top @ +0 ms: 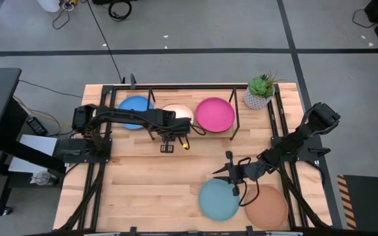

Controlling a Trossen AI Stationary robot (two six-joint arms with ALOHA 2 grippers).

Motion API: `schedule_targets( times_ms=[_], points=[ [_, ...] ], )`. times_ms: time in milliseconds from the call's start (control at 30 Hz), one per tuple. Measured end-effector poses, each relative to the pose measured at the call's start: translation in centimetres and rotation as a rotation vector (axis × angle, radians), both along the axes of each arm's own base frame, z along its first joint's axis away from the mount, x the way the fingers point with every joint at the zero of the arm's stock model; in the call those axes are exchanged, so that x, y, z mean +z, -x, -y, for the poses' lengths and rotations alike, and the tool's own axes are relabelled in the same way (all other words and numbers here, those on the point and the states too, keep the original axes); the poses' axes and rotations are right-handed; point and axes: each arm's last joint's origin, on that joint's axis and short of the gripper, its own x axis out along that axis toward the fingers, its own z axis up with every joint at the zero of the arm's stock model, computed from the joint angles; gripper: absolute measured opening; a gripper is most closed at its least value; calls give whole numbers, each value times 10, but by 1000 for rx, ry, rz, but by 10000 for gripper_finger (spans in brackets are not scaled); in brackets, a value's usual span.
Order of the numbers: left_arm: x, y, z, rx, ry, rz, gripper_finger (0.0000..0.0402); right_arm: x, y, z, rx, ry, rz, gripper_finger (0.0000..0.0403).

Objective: Place and stack plates onto a shelf
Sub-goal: Stack the light orange plate on top of the gray plate on the shelf

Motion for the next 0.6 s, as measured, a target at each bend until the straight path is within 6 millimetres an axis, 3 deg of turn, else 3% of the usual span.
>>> schedule_targets(
  times_ms=[200,333,467,600],
  points=[
    [1,-1,0,-4,-11,12,87,-1,3,-3,-20,12,0,81],
    [9,3,1,27,-10,39,87,-1,3,-3,-22,18,2,81],
    [16,2,15,14,67,99,76,-1,3,-3,-25,16,-5,81],
    [15,6,27,47,-128,69,65,-1,3,-3,-26,14,-5,81]
  ],
)
